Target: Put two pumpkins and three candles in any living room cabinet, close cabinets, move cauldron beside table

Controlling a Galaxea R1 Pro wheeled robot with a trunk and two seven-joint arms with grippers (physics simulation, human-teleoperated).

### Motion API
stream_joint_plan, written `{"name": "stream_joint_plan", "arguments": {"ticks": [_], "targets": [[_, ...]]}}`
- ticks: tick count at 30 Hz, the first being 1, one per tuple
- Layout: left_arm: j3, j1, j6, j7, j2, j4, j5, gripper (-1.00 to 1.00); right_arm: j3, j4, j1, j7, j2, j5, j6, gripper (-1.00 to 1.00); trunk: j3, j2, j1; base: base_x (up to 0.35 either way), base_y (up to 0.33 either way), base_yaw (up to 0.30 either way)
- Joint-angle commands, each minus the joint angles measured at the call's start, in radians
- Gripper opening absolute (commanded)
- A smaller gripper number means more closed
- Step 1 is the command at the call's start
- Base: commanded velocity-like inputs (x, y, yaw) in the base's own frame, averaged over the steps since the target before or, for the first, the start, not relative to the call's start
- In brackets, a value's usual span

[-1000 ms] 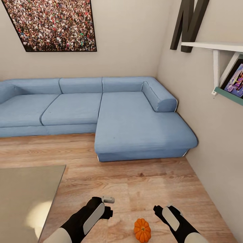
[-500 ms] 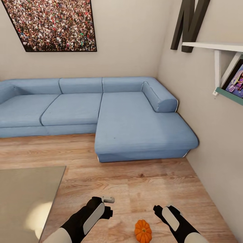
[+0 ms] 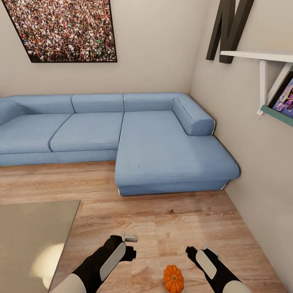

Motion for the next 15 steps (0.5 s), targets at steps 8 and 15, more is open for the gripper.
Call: {"name": "stream_joint_plan", "arguments": {"ticks": [8,15], "targets": [[-0.001,0.001,0.003,0.007,0.007,-0.066,0.014,1.00,0.006,0.033,0.000,0.030,0.004,-0.004,-0.022,1.00,-0.001,0.000,0.000,0.000,0.000,0.000],[0.004,0.006,0.006,0.005,0.012,-0.134,0.020,1.00,0.005,0.067,0.000,0.115,0.001,0.002,-0.025,1.00,-0.013,-0.028,0.015,0.000,0.000,0.000]]}}
